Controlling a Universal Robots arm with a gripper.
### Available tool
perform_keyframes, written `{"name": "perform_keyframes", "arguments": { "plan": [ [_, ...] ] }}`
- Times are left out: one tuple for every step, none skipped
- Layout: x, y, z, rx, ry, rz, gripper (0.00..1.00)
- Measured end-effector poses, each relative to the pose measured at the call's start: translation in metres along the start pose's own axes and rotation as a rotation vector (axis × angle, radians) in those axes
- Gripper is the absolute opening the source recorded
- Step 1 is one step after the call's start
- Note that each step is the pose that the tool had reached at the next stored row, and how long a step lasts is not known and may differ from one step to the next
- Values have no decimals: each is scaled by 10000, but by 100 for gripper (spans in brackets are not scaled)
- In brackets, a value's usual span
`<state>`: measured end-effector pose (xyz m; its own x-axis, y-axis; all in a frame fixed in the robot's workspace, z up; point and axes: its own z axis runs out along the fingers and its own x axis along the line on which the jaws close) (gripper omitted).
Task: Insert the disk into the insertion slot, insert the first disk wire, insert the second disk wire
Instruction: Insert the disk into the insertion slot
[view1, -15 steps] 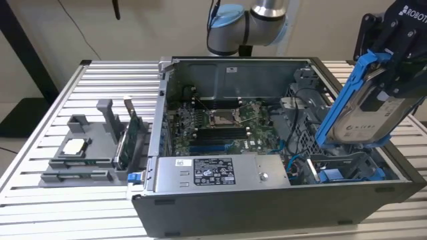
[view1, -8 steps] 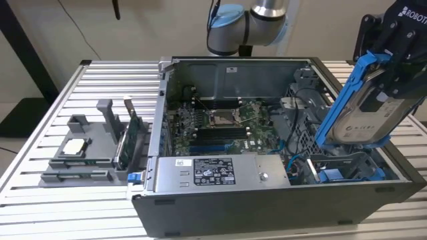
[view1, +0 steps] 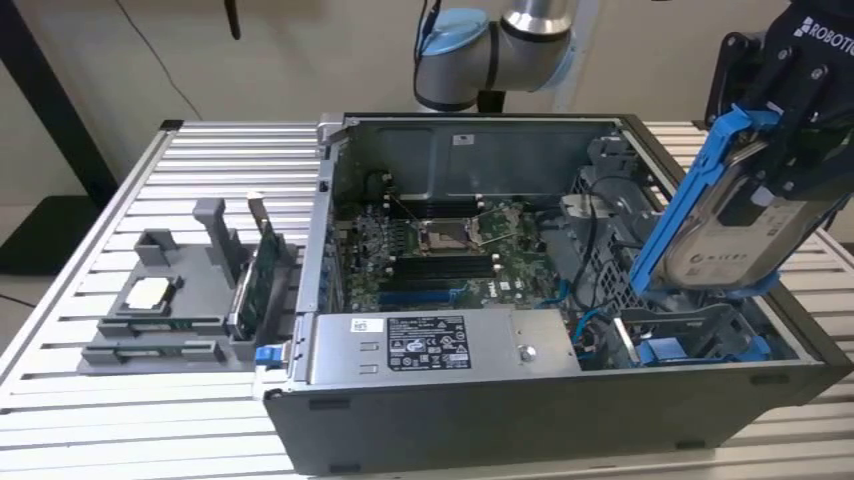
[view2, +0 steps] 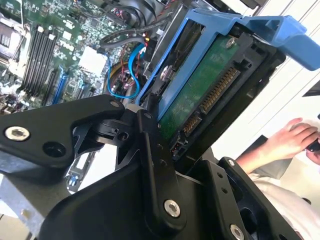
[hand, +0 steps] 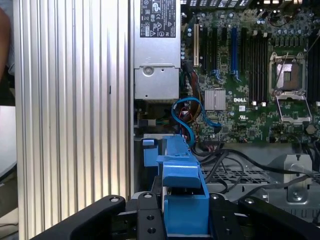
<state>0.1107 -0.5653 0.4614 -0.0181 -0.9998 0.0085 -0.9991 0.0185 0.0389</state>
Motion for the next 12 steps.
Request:
{"name": "perform_keyframes", "arguments": {
  "plan": [
    [0,0,3,0,-1,-1,33],
    [0,0,5,0,-1,-1,33],
    [0,0,7,0,0,-1,33],
    [0,0,9,0,1,-1,33],
    [0,0,12,0,0,0,33],
    [0,-1,14,0,0,-1,33],
    [0,-1,16,0,-1,0,33],
    [0,-1,17,0,0,0,33],
    [0,-1,20,0,-1,-1,33],
    [0,-1,21,0,0,-1,33],
    [0,-1,21,0,0,0,33],
    [0,-1,22,0,0,0,33]
  ]
}}
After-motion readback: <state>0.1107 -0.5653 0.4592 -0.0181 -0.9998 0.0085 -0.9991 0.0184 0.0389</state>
